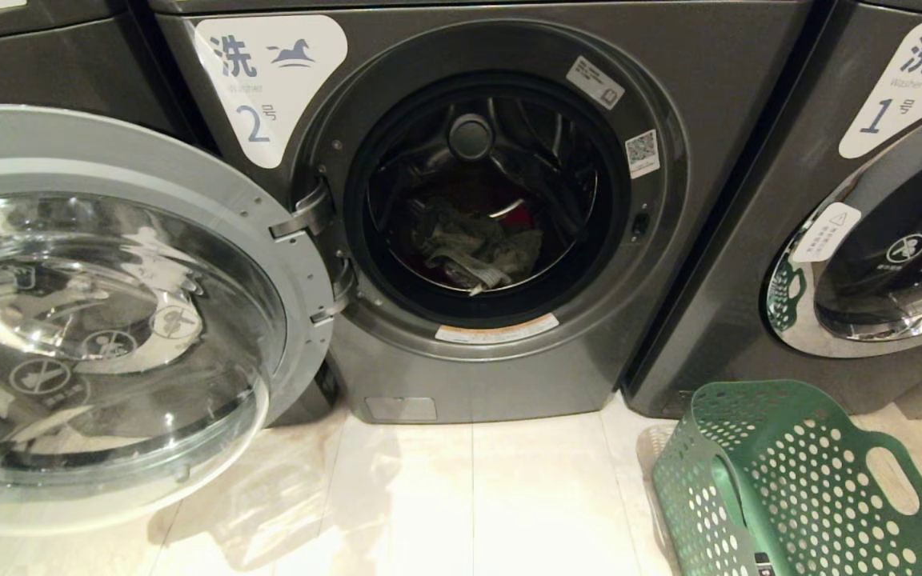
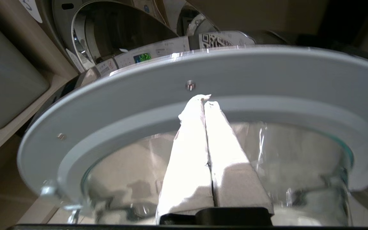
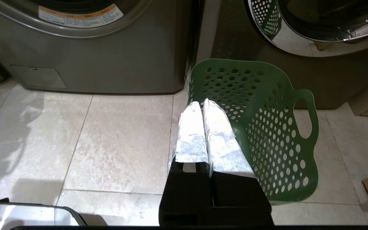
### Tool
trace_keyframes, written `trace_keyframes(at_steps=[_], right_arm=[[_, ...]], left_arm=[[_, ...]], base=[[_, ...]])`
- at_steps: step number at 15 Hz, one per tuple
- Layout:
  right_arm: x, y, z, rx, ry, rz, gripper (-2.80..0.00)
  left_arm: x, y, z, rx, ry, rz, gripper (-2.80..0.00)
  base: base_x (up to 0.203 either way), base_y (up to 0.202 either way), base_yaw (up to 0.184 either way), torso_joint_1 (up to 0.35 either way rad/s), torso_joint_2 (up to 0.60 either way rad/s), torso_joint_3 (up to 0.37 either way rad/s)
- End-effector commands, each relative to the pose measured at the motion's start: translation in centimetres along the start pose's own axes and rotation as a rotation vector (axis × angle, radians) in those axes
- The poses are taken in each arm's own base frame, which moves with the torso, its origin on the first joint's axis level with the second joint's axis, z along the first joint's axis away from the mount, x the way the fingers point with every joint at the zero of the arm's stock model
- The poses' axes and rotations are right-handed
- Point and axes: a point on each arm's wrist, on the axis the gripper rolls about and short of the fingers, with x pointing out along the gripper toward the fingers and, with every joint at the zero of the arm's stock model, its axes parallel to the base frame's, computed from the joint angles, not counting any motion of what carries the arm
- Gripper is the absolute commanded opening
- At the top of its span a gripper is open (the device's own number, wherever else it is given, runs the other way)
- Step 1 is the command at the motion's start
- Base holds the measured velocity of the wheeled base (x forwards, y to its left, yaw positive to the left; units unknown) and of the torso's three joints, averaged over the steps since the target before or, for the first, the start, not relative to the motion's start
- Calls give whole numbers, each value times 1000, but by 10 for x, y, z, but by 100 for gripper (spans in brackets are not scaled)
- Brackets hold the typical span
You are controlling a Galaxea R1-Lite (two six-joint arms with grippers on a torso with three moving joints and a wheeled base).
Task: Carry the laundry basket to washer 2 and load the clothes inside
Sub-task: Close the washing machine door with the left hand
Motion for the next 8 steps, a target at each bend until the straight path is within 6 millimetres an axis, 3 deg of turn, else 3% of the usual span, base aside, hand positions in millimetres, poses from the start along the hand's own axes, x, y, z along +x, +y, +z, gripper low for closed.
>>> trace_keyframes(at_steps=[1, 5, 8], right_arm=[[0, 0, 0, -1, 0, 1, -280], [0, 0, 0, 1, 2, 0, -280], [0, 0, 0, 2, 2, 0, -280]], left_arm=[[-1, 1, 2, -2, -8, 3, -280], [1, 1, 10, -17, -47, 8, -280], [19, -1, 38, -41, -120, 37, -280]], base=[[-155, 0, 1, -3, -2, 3], [-19, 0, 1, -2, 0, 1], [0, 0, 0, 0, 0, 0]])
